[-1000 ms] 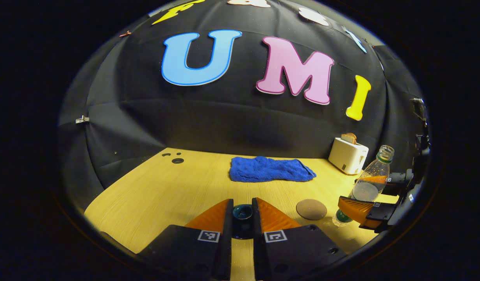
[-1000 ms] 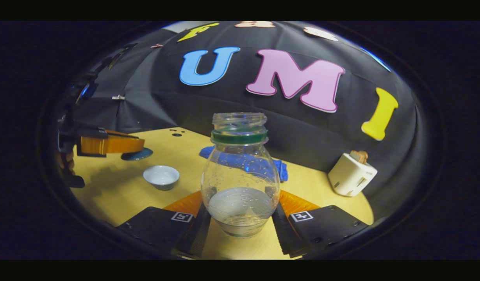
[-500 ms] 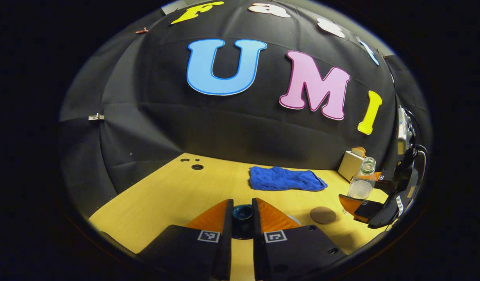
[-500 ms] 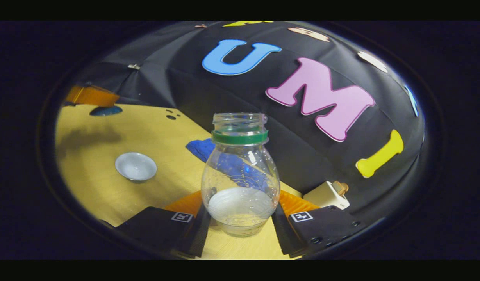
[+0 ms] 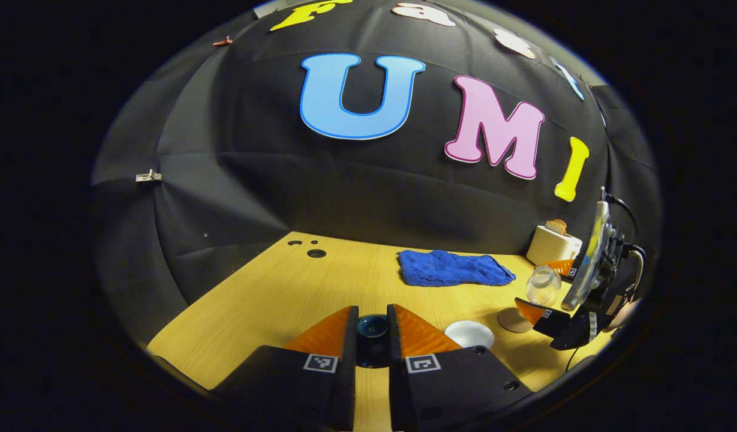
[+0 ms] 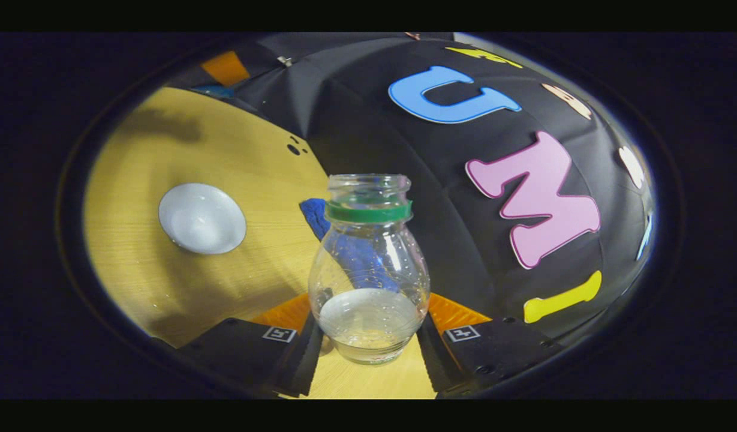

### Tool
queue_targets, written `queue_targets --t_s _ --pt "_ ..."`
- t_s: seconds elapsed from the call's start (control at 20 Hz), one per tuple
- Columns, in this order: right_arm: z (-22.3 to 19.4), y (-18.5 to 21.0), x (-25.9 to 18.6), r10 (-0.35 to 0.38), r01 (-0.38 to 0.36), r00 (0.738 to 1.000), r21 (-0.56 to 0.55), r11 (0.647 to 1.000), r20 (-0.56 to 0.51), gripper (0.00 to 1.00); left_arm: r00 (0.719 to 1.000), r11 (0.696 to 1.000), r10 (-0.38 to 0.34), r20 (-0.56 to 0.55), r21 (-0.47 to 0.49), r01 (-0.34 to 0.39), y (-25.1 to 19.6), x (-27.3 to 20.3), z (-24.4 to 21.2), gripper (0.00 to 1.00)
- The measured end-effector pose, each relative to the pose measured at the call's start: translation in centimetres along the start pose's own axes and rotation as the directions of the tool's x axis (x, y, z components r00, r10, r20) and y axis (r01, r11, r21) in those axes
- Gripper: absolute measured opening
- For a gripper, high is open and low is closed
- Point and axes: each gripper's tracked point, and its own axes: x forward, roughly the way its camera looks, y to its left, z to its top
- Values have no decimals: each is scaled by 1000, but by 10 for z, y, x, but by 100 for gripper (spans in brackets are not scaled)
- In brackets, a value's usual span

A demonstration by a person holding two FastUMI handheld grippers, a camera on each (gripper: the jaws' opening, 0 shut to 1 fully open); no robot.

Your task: Open the teacup lid with one hand, grasp the water bottle and pour water into the teacup with the other hand; after pouring, place the water bottle on the coaster and then close the teacup lid.

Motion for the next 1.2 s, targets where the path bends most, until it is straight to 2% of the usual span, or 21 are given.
queue_targets --t_s 0.05,0.1,0.2,0.5,0.55,0.65,0.8,0.85,0.95,1.0,1.05,1.2 --pt "0 2 2 -1 1 1000 -26 1000 -4 75 1000 1000 -16 5 1 16 0 1 1 23" --pt "1 4 4 -4 4 1000 -52 999 -3 75 1000 1000 -29 9 4 29 0 2 0 27" --pt "1 6 9 -9 8 1000 -99 995 -2 75 999 999 -48 1 10 48 2 4 -4 27" --pt "2 14 18 -9 6 1000 -208 978 -13 75 998 997 -69 -9 21 69 11 9 -5 27" --pt "1 16 20 -6 2 1000 -229 973 -14 75 997 997 -72 -10 17 73 12 8 -5 31" --pt "4 18 21 -12 9 1000 -279 960 -8 75 997 997 -72 -13 11 72 15 8 -5 27" --pt "9 21 25 -21 23 1000 -347 938 12 75 997 997 -71 -14 4 71 19 7 -7 27" --pt "10 23 26 -19 24 1000 -369 929 18 71 997 998 -70 -18 1 70 21 6 -8 27" --pt "13 27 28 -18 31 999 -413 910 34 75 997 998 -67 -24 2 67 24 5 -12 27" --pt "14 28 29 -18 33 999 -429 902 39 74 997 998 -66 -26 5 66 25 6 -13 23" --pt "14 29 30 -18 34 999 -440 897 40 74 998 998 -65 -28 8 65 27 5 -13 27" --pt "11 28 32 -22 39 999 -461 887 41 74 997 998 -64 -34 13 65 28 4 -15 27"
